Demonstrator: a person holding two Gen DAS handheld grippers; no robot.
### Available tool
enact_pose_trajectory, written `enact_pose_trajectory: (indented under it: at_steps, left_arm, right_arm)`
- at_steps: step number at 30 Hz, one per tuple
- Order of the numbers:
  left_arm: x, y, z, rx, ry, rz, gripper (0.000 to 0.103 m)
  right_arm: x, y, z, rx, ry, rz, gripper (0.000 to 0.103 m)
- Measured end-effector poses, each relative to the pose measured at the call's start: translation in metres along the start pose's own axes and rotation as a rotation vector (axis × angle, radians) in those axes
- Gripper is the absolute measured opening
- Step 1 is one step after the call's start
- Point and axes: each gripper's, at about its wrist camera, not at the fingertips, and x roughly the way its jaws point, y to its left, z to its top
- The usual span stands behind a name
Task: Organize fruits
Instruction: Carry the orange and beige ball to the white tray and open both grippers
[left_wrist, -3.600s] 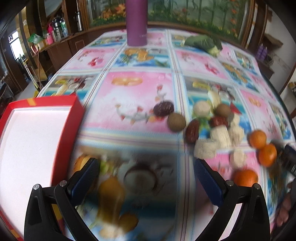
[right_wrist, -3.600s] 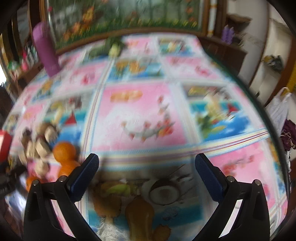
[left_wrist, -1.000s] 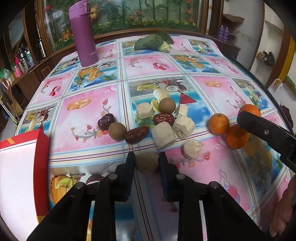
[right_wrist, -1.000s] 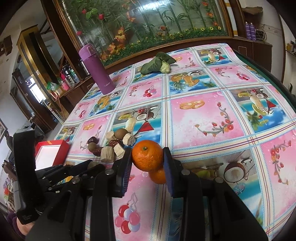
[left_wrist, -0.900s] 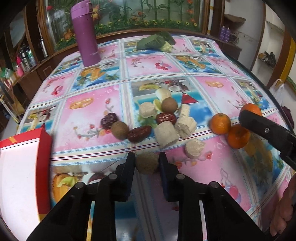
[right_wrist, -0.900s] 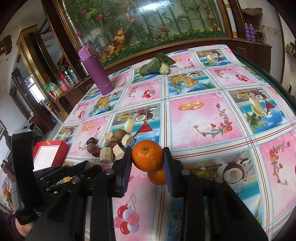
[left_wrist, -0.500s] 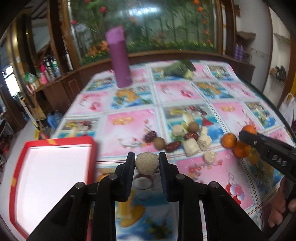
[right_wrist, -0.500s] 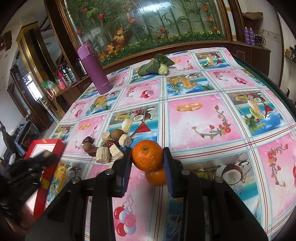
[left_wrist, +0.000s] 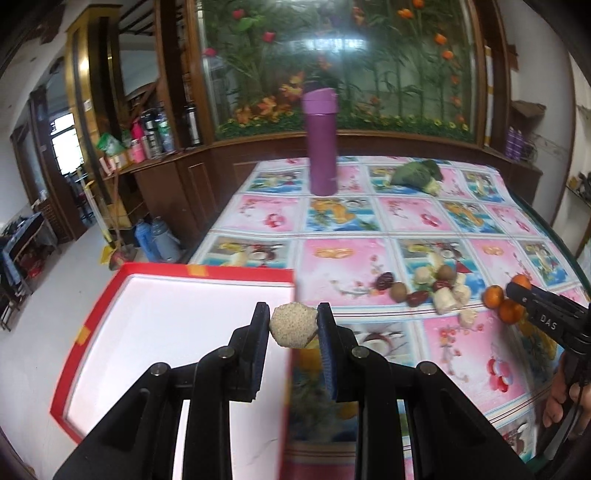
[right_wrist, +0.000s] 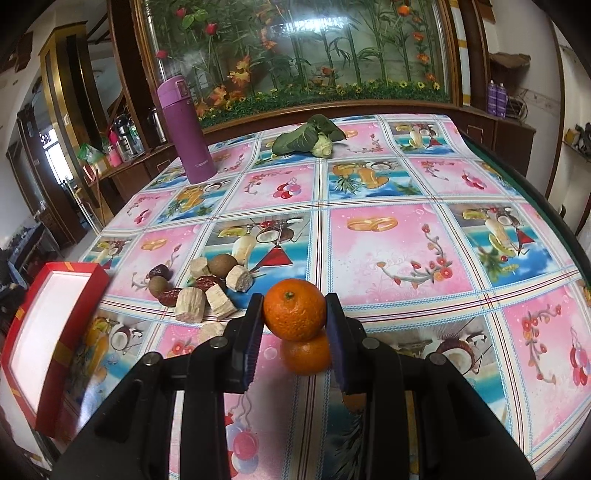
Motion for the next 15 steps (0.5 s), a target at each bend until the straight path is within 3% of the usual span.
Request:
enact_pose_trajectory:
  at_steps: [6, 15]
  left_arm:
    - [-0.007, 0.04, -0.006, -0.066, -0.017, 0.053, 0.025]
    - [-0.015, 0.094, -0.018, -0.141, -0.025, 0.142, 0.025]
  right_arm:
    - [-0.001, 0.026, -0.003, -0.015, 0.0, 0.027, 0.035]
    - [0.007, 0.138, -0.013, -0.109, 0.065, 0.268, 0.035]
